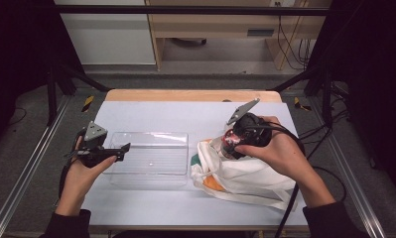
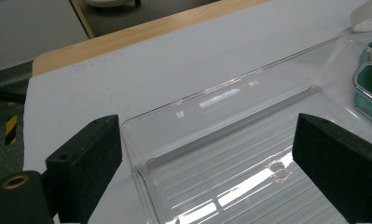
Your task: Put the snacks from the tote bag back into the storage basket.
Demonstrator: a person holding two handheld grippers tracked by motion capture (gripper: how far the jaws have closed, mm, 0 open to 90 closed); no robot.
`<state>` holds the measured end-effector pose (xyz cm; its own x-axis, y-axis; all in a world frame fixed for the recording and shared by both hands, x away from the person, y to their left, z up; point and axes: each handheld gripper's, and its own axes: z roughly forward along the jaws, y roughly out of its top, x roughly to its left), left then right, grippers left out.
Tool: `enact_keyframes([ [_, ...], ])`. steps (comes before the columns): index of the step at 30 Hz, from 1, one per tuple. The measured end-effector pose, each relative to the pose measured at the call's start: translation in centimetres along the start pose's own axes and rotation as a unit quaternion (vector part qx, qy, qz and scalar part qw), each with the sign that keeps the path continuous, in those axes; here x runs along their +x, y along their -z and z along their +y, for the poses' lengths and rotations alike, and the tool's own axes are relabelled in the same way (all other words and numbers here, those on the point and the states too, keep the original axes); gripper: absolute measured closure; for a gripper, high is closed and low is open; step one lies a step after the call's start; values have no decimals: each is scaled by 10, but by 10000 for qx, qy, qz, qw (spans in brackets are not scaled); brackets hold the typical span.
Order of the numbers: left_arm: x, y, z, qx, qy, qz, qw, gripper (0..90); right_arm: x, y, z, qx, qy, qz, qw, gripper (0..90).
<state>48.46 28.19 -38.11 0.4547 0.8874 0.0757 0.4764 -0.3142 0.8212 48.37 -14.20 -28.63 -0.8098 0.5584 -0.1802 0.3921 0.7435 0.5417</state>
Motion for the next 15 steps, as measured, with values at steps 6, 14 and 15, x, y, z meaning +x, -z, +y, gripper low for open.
enact_keyframes([
  [6, -1, -5, -3, 93, 21, 11, 10000, 71, 3, -11, 11, -118, 48, 90, 9999, 262],
  [14, 0, -6, -4, 100, 71, 56, 9999, 59, 5, -25, 22, -143, 180, 215, 9995, 262],
  [15, 0, -6, -4, 99, 72, 51, 9999, 59, 5, -26, 23, -153, 182, 231, 9994, 262],
])
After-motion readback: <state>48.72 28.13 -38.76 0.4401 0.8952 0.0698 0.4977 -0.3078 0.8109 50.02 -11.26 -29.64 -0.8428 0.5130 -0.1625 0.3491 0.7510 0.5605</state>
